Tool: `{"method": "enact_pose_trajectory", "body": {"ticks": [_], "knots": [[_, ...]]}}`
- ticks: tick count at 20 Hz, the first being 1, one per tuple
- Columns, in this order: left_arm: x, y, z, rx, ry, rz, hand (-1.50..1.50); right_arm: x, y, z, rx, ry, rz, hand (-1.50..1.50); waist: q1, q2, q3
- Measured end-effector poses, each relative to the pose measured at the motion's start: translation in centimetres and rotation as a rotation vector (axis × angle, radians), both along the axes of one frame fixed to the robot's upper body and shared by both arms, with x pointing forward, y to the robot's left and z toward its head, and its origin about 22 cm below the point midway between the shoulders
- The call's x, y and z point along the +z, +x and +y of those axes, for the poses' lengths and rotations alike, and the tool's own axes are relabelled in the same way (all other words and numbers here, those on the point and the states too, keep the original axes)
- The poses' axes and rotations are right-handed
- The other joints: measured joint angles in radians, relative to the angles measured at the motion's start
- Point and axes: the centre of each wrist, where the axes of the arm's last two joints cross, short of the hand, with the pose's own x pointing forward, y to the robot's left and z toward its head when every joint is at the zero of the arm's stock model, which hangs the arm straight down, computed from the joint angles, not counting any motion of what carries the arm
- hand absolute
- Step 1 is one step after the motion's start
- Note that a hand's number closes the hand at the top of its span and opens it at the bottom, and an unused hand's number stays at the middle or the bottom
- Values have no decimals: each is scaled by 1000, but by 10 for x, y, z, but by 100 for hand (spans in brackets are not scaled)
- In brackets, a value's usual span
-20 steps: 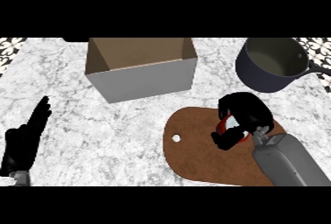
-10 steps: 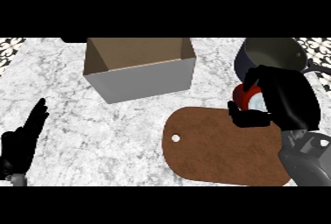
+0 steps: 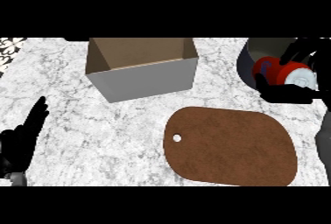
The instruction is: Pick the can from the cutting board and place it in the pot
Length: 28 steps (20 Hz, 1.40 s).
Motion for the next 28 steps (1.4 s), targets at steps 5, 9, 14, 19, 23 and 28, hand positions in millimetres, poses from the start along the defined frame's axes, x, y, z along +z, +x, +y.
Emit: {"method": "enact_pose_trajectory", "body": {"ticks": [5,9,14,19,23,28], "knots": [[-1,-1,0,-7,-4,0,0,12,24,-27,-16,50,-49,150,5,1,0],[-5,2,-2,-8,-7,-1,0,13,48,-57,-24,54,-49,150,6,2,0],[5,9,-2,-20,-3,-3,0,9,86,-86,-36,50,-46,150,19,6,0],[9,15,-7,-30,-7,-11,0,-7,113,-108,-36,40,-18,150,27,10,1],[7,15,-11,-45,-11,-18,0,-17,126,-123,-55,-7,9,150,41,16,1],[4,17,-14,-59,-7,-20,0,-38,134,-130,-67,-8,52,-150,59,24,2]]}}
